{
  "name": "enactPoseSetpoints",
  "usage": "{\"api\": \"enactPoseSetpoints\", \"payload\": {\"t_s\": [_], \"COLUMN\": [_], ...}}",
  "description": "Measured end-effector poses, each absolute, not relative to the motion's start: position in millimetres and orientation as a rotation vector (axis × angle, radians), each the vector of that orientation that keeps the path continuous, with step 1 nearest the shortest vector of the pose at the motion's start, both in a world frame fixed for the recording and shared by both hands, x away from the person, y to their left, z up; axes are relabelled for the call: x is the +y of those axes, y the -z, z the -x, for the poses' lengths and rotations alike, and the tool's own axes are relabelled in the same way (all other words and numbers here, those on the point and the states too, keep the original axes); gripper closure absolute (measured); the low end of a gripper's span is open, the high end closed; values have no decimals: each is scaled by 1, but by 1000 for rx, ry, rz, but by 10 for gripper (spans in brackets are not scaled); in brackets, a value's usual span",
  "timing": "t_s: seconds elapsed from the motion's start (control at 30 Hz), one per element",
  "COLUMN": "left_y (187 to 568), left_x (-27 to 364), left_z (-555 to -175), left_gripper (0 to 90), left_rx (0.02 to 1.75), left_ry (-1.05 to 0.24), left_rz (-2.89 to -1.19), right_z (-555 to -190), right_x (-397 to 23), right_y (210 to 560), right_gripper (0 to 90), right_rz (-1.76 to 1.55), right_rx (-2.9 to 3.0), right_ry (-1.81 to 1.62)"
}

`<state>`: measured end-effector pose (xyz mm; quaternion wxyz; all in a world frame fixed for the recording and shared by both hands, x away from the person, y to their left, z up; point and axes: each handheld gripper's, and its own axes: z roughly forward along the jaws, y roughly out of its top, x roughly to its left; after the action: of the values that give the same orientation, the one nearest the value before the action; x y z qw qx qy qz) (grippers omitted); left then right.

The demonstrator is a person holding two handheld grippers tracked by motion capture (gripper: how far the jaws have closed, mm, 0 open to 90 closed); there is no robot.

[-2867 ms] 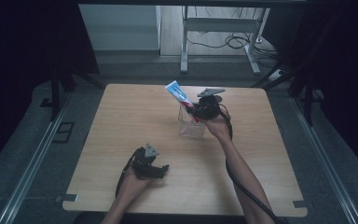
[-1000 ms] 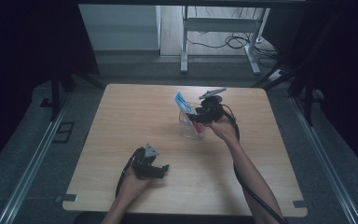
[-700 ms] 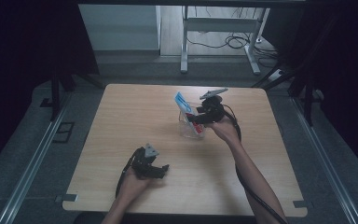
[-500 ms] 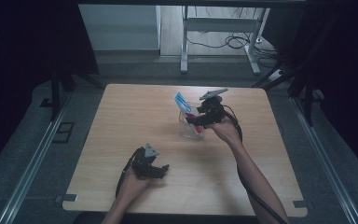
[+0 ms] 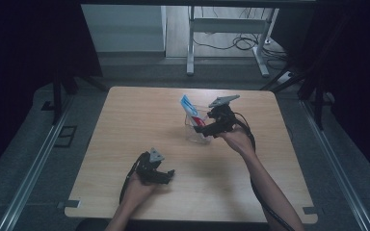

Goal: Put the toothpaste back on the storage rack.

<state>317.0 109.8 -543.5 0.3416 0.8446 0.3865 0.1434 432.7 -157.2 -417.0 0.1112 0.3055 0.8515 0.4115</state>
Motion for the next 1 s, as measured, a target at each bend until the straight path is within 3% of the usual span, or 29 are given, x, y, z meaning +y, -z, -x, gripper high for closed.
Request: {"api": "enactPoseSetpoints", "payload": {"t_s": [0.47, 1.0], "left_y": [544, 544], "left_x": [110, 110], "left_z": [-317, -317], "left_gripper": [143, 143], "left_rx": [1006, 1010], "left_ry": [-372, -375], "left_rz": [-2195, -2192], "right_z": [-408, -385], "right_x": [-176, -197], "right_y": [413, 431], "right_gripper": [90, 33], "right_rz": [-890, -904], "right_rx": [2487, 2482], "right_ry": [-1169, -1142]}}
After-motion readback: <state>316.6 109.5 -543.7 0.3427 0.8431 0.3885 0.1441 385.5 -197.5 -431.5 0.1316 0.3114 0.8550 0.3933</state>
